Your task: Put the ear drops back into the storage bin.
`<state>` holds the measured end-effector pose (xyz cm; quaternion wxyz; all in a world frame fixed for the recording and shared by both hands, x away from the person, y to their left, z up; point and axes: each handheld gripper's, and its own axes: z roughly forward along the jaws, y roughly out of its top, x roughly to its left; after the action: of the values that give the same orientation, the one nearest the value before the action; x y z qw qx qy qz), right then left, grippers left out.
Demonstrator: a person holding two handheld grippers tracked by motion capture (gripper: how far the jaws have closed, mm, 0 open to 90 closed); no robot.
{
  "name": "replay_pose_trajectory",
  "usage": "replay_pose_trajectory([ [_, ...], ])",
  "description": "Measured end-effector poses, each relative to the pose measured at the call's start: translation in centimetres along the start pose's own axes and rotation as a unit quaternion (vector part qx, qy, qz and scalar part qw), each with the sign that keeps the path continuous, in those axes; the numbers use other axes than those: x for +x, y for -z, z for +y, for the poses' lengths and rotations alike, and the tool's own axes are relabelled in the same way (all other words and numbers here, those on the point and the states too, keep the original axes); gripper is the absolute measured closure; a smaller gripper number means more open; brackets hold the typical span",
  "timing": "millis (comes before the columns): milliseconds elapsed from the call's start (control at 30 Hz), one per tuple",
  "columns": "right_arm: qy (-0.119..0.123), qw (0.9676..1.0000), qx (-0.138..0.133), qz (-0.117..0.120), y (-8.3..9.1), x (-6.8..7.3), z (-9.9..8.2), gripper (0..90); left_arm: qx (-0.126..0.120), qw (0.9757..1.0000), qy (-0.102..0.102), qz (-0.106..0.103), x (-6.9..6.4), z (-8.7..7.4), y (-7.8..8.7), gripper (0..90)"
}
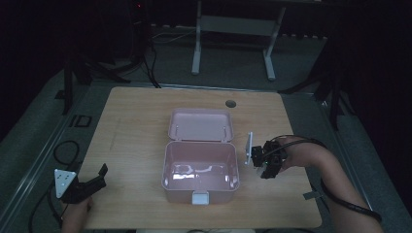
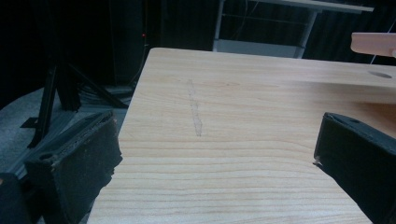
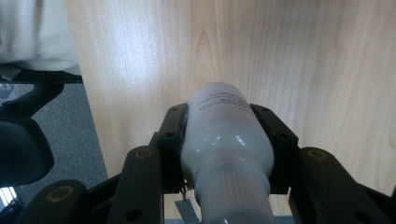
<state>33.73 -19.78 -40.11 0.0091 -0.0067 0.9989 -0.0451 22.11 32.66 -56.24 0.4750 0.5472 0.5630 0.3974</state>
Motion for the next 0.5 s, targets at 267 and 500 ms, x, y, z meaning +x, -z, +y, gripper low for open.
replay_pose_trajectory([
  [267,-0.009,0.9999,-0.001,-0.009,2.5,-0.3,0.3,59.5,0.000,1.0000,-0.001,-0.001,0.0,0.0,0.0,0.5],
  [500,-0.010,0.9999,-0.002,-0.010,4.0,-0.4,1.2,59.5,0.000,1.0000,0.000,-0.001,0.0,0.0,0.0,0.5],
])
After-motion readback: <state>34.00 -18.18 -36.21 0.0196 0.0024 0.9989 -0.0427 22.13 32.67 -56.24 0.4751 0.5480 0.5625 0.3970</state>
